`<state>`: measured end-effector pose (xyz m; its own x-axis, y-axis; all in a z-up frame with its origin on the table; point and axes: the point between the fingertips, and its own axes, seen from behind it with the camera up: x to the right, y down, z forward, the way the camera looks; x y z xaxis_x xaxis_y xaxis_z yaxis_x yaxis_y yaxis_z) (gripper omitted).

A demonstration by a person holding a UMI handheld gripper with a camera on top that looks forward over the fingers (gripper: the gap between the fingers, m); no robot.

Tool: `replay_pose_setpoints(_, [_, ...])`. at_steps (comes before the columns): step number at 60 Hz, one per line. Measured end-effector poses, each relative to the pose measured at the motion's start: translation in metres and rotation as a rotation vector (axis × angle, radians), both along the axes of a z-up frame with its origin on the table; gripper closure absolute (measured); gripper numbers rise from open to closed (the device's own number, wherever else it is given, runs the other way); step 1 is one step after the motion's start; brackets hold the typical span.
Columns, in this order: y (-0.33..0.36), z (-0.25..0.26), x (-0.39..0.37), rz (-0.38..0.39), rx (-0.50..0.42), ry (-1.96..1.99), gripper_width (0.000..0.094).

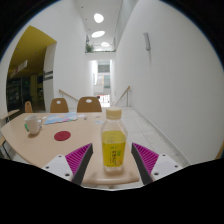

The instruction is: Pour water

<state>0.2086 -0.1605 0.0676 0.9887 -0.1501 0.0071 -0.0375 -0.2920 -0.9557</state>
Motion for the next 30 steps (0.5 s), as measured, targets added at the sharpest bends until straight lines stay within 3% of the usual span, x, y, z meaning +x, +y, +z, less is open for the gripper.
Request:
replay_pose_setpoints(10, [0.037,0.001,0.007,-0.025,0.086,0.072,0.011])
replay_pose_setpoints(12, [0.043,-0.002,0.001,-0.015,0.088,0.1,0.0189])
replay_pose_setpoints(14, [0.053,-0.009,-0.005,-0.013,0.094,0.108,0.049])
replay_pose_setpoints(19, [0.058,-0.001,0.0,-0.039,0.152,0.1,0.0534])
replay_pose_setpoints(23, [0.052,-0.004,-0.002,-0.027,0.155,0.057,0.0585])
replay_pose_setpoints(30, [0.054,-0.005,-0.004,-0.071,0.138,0.007,0.0629])
